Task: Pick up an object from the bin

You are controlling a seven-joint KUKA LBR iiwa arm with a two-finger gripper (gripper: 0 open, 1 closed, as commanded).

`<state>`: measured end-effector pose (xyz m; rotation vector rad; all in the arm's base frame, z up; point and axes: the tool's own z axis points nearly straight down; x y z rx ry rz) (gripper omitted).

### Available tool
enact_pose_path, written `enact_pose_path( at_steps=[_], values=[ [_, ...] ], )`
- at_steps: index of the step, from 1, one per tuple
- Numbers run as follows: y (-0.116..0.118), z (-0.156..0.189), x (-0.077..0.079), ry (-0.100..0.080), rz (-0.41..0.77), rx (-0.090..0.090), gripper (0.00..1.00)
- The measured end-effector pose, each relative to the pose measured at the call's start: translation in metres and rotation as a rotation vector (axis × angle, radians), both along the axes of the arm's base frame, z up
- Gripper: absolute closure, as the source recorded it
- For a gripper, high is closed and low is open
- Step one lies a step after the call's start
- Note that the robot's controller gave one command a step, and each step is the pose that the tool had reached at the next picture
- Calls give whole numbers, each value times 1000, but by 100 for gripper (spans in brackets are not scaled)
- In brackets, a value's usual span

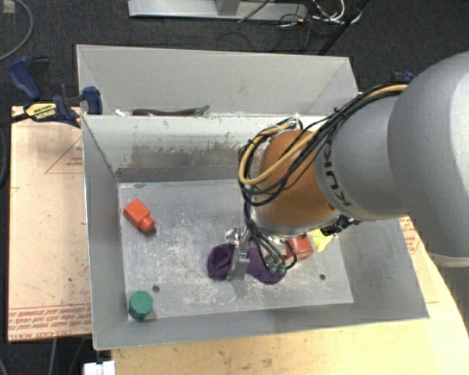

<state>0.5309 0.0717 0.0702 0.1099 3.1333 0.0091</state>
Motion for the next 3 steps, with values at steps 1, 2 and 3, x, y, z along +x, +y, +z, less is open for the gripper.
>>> enact_pose_path(
  at_steps=[1,2,3],
  values=[
    [0,4,-1,4,0,0,100],
    [0,20,-2,7,0,0,100],
    [0,33,-1,1,0,1,100]
  ],
)
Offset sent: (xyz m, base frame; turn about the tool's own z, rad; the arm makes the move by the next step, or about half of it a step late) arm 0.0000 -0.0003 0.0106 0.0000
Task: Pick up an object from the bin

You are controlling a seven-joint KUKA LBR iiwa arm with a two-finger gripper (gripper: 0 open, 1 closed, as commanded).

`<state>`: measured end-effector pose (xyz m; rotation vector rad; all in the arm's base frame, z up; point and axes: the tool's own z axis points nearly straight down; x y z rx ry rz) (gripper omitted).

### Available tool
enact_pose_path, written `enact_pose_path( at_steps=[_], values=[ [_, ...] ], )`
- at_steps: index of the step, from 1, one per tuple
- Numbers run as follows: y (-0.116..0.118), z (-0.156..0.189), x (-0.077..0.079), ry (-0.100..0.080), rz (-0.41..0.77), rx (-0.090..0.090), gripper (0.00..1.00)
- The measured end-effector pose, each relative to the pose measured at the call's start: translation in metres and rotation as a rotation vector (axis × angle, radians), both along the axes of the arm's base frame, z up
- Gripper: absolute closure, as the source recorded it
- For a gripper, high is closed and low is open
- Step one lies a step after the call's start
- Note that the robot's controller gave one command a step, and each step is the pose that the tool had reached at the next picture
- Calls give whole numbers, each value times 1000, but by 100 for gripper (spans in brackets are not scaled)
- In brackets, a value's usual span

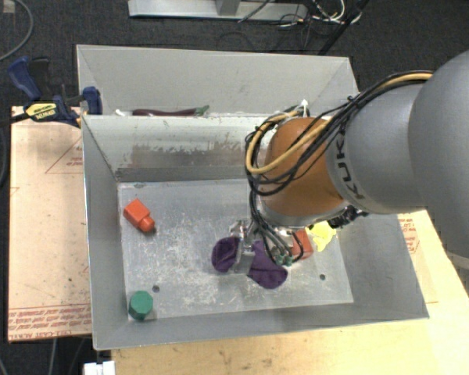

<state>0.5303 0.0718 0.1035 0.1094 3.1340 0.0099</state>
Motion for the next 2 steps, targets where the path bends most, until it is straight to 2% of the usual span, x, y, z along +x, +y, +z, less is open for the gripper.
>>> enact_pose_path(
  at_steps=[2],
  values=[
    [0,4,1,-2,0,0,100]
  ],
)
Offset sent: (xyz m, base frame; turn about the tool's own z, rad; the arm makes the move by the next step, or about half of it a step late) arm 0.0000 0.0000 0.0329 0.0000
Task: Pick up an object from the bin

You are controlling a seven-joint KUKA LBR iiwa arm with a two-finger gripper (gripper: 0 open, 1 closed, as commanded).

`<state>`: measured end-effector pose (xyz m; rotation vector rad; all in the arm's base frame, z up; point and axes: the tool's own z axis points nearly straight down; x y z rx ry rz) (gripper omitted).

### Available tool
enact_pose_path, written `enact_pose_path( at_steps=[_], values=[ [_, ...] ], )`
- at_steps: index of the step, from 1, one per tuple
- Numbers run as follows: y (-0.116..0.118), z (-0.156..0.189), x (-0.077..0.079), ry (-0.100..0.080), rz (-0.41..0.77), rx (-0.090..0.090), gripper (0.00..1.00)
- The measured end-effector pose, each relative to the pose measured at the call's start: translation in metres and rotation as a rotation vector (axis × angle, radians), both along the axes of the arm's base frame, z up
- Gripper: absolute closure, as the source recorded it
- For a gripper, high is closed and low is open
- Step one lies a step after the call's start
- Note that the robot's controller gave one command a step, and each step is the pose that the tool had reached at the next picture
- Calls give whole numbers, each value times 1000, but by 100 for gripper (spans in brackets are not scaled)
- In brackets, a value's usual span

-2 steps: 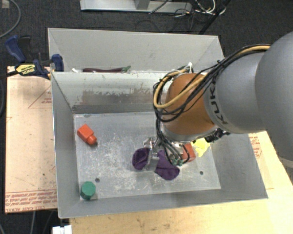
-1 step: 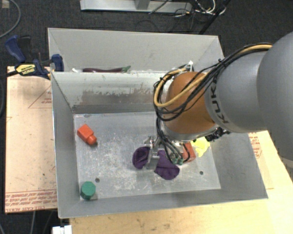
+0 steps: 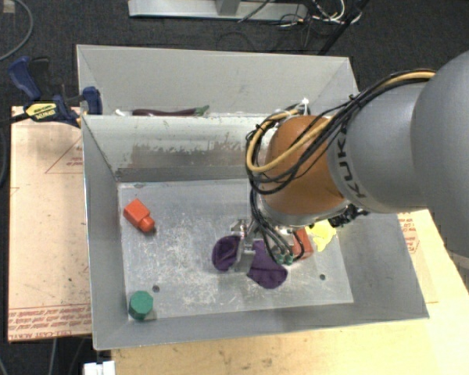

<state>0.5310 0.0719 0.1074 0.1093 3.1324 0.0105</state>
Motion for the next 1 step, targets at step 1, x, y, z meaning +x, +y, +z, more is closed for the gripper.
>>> enact_pose_path(
  at_steps=[1],
  values=[
    [0,9,-1,3,0,0,100]
  ],
)
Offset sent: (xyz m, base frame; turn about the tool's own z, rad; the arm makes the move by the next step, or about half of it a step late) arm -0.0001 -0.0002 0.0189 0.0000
